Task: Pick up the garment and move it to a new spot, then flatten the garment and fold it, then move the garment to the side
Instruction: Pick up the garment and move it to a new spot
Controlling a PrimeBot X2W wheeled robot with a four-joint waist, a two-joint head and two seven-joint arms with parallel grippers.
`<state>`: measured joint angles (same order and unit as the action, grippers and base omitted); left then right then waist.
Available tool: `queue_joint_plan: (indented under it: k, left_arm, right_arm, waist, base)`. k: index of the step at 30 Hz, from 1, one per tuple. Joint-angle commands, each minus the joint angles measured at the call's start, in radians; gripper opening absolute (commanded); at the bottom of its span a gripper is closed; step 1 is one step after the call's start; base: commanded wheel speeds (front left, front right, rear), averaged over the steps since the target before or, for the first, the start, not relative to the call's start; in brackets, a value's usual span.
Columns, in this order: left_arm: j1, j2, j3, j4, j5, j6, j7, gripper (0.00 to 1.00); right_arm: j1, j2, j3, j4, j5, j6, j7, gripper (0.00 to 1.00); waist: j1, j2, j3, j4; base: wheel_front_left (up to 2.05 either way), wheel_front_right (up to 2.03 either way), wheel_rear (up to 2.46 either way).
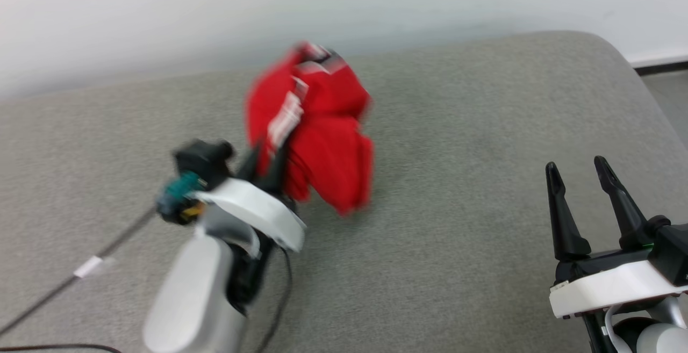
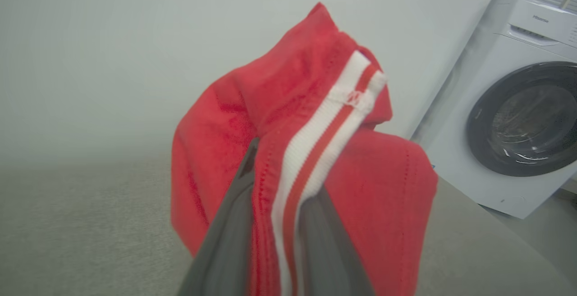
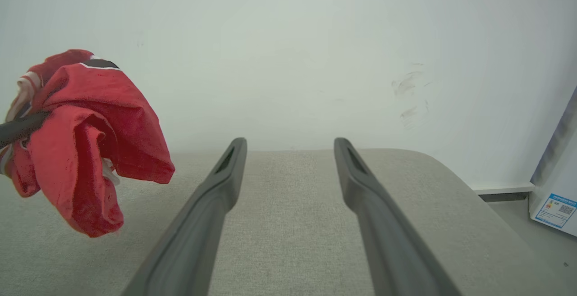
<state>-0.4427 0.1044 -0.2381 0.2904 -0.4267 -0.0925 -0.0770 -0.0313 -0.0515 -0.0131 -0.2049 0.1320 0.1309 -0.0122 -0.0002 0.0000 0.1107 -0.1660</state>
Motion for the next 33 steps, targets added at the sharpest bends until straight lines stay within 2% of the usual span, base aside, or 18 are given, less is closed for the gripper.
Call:
queue_joint_plan:
  k: [1,7,11,12,13,18,24,33]
  left_arm:
    - [0.031,-0.007,-0.021,-0.003,-0.002,0.001,0.003,0.0]
    - [0.121,-0.039,-0.12,0.048,-0.003,0.0,0.011,0.0]
    - [0.152,-0.041,-0.148,0.071,-0.018,-0.001,0.008,0.0]
    - [0.154,-0.044,-0.16,0.071,-0.019,-0.002,0.001,0.33]
    - [0.156,-0.046,-0.167,0.07,-0.018,-0.001,-0.01,1.0]
    - [0.137,-0.051,-0.199,0.034,-0.004,0.016,-0.088,1.0]
    - [0.128,-0.048,-0.19,-0.042,0.02,0.059,-0.154,1.0]
    - [0.185,0.052,-0.07,-0.101,0.06,0.146,-0.182,1.0]
  right_arm:
    - [0.01,0.002,0.002,-0.004,0.004,0.0,-0.001,1.0]
    - [-0.005,0.001,0.0,-0.005,0.019,0.0,-0.016,1.0]
    - [-0.012,0.001,0.0,0.002,0.02,0.0,-0.023,1.0]
    - [-0.014,0.001,-0.003,0.006,0.021,0.0,-0.027,1.0]
    - [-0.017,0.001,-0.005,0.008,0.021,0.0,-0.028,1.0]
    - [-0.016,0.001,-0.011,0.028,0.017,0.0,-0.035,1.0]
    - [0.005,0.001,-0.02,0.031,0.006,0.0,-0.024,1.0]
    - [0.034,0.001,-0.046,0.013,-0.011,0.0,0.001,1.0]
  waist:
    - [0.0002,0.0,0.014,-0.031]
    - [0.0002,0.0,0.067,-0.042]
    - [0.0002,0.0,0.083,-0.032]
    - [0.0002,0.0,0.085,-0.026]
    - [0.0002,0.0,0.086,-0.018]
    - [0.0002,0.0,0.062,0.026]
    - [0.0002,0.0,0.017,0.082]
    - [0.0002,0.0,-0.022,0.149]
  base:
    - [0.0,0.0,0.0]
    - [0.0,0.0,0.0]
    - [0.0,0.0,0.0]
    - [0.0,0.0,0.0]
    - [0.0,0.0,0.0]
    - [0.0,0.0,0.0]
    - [0.0,0.0,0.0]
    - [0.0,0.0,0.0]
